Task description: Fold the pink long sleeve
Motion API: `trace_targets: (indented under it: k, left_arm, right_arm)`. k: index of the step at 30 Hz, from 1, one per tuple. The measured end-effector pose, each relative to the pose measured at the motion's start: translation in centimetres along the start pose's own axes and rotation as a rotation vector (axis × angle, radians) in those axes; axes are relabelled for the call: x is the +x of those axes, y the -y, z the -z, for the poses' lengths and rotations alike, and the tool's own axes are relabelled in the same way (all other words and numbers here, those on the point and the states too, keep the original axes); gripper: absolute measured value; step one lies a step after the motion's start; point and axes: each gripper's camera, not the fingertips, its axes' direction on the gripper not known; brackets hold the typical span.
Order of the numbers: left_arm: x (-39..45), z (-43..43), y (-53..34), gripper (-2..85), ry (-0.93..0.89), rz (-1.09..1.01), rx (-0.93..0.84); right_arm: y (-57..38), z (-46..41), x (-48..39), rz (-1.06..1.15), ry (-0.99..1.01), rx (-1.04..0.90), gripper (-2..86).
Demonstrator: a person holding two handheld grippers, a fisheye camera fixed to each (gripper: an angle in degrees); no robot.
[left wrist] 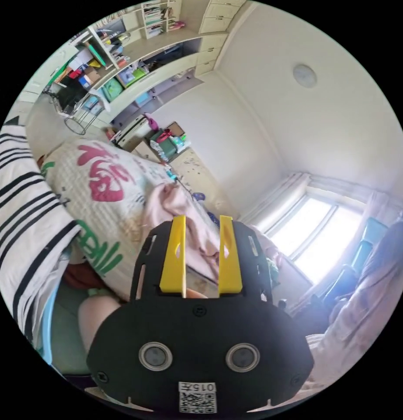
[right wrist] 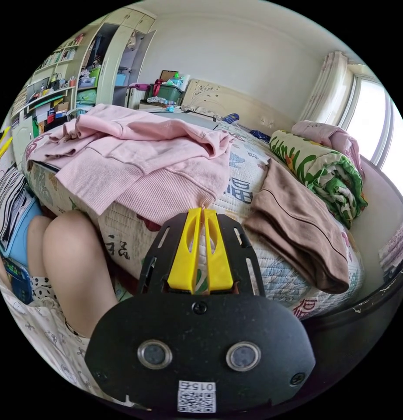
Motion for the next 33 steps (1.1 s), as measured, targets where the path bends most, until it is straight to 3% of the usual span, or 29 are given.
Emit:
trace_targets:
  k: [7,19,33]
  left_arm:
    - [8.4,-3.2,2.9,5.8,-0.095,-0.187,-0.071]
    - [5.5,-4.8,4.3,5.2,-0.162,-0.208,-0.082]
    - [8.8,-5.7,4.1,6.0,-0.233,-0.255,-0.061]
  right_arm:
    - [0.0,0.2,2.0,-0.039,-0.006,0.013,0.2]
    - [-0.4,4.0,6.2,-0.041,-0.024,0.022,0.2]
    - [-5.8,14.5,15.2,-0.083,0.068,0.094,0.0]
